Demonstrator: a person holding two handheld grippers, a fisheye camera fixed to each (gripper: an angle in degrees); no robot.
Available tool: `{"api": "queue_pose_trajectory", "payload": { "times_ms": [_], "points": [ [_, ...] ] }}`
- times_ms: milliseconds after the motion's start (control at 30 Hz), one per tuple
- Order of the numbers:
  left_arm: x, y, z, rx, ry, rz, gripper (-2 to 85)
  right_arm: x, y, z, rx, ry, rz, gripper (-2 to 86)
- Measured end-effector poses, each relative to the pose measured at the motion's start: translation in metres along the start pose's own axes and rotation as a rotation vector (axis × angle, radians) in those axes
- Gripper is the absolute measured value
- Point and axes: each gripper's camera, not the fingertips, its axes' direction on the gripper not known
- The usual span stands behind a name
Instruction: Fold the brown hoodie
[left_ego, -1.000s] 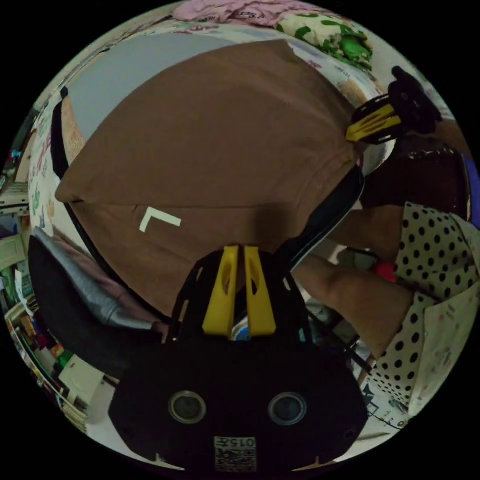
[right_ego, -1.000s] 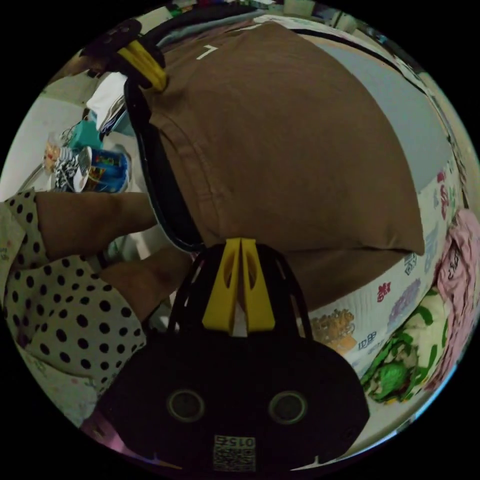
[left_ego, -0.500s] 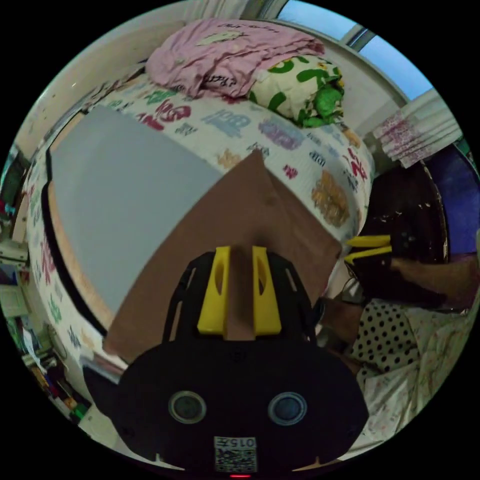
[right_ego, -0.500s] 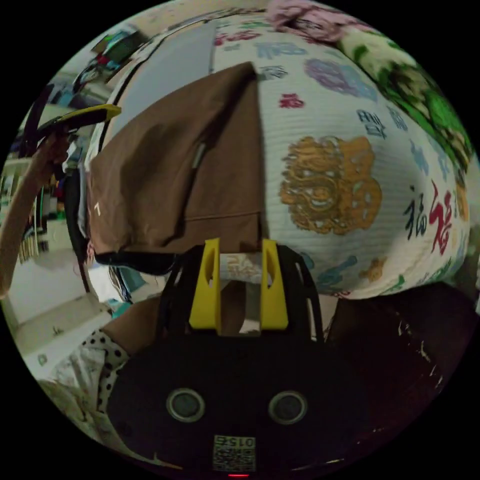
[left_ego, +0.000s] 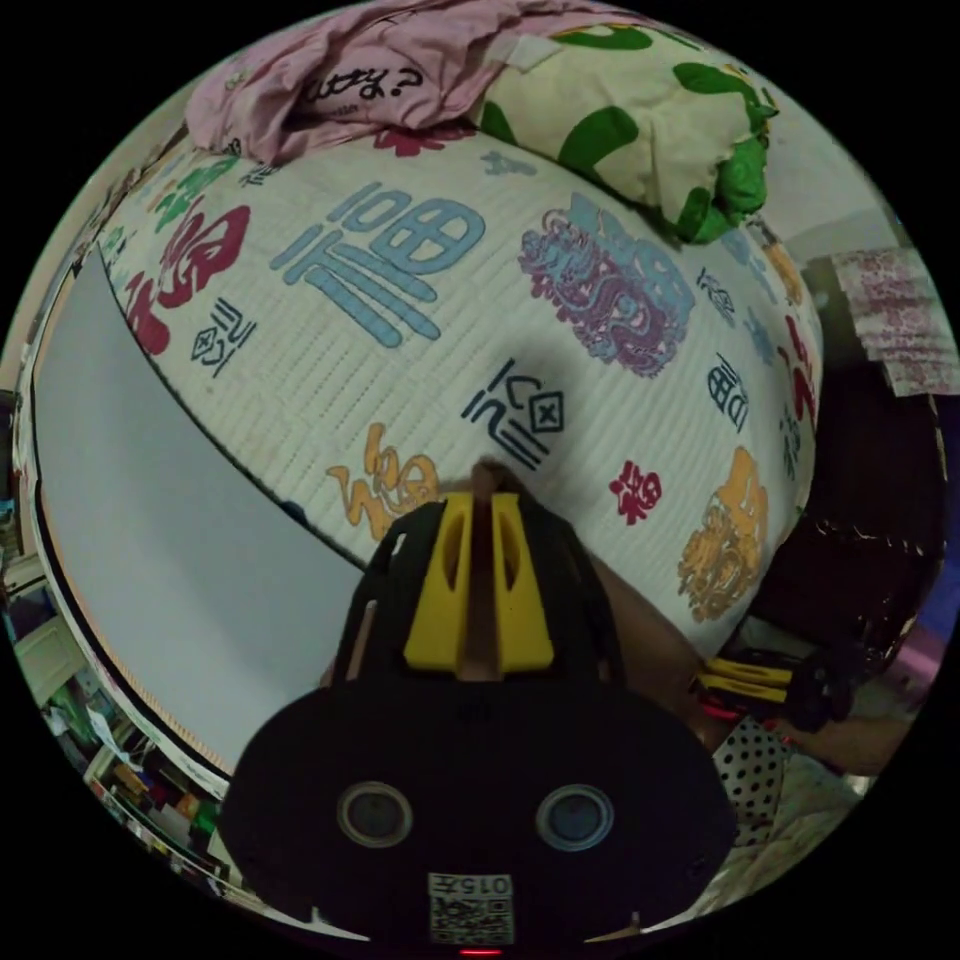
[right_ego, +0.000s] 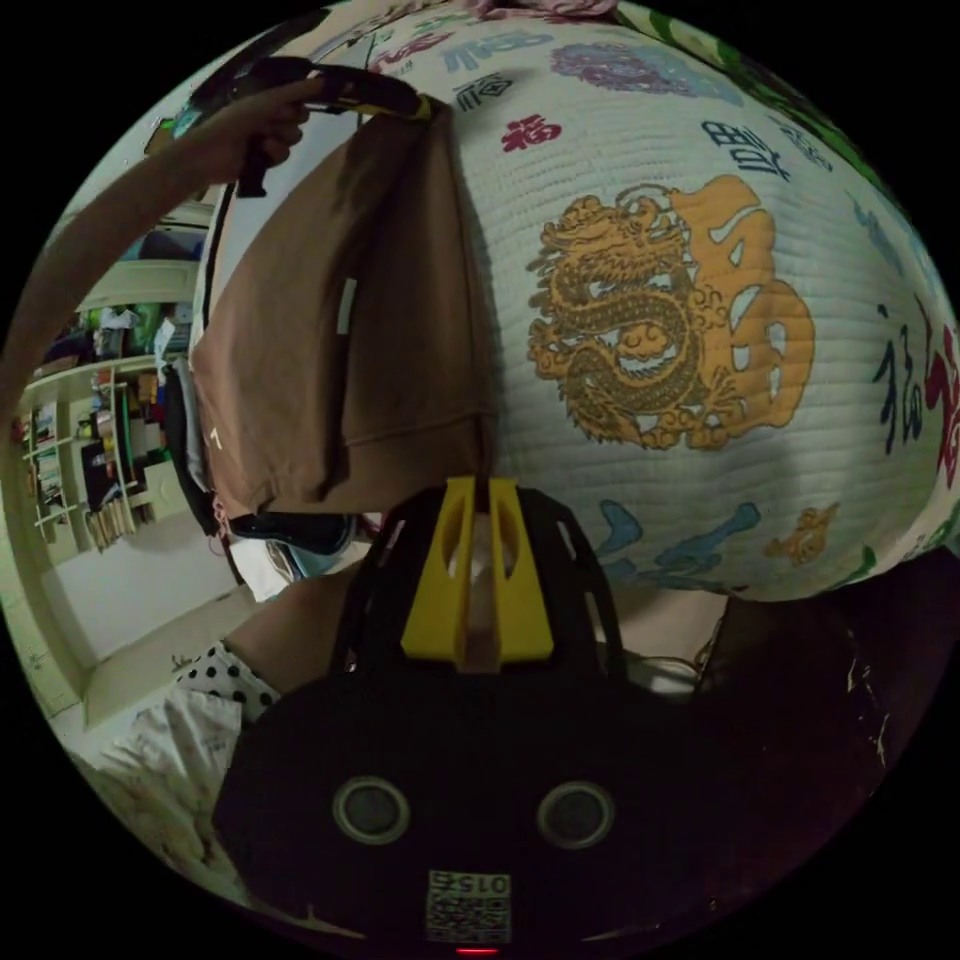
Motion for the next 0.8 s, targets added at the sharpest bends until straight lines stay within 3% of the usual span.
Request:
{"api": "queue_pose_trajectory", "payload": {
  "times_ms": [133, 233, 333, 500, 600, 800],
  "points": [
    [0.009, 0.004, -0.001, 0.064, -0.012, -0.009, 0.6, 0.015, 0.012, -0.047, 0.036, -0.118, 0.023, 1.1],
    [0.009, 0.008, -0.014, 0.193, 0.060, -0.012, 0.2, 0.012, 0.026, -0.092, 0.081, -0.041, -0.019, 0.9],
    [0.007, 0.020, -0.038, 0.374, 0.210, -0.024, 0.1, 0.010, 0.040, -0.154, 0.151, -0.002, -0.032, 0.8],
    [-0.021, 0.111, -0.078, 0.696, 0.372, -0.085, 0.1, -0.054, 0.068, -0.229, 0.211, 0.003, -0.269, 0.8],
    [-0.054, 0.194, -0.068, 0.722, 0.337, -0.195, 0.2, -0.107, 0.072, -0.220, 0.163, -0.084, -0.409, 0.8],
    [-0.107, 0.332, 0.025, 0.582, 0.170, -0.411, 1.0, -0.194, 0.045, -0.084, -0.103, -0.374, -0.510, 0.9]
  ]
}}
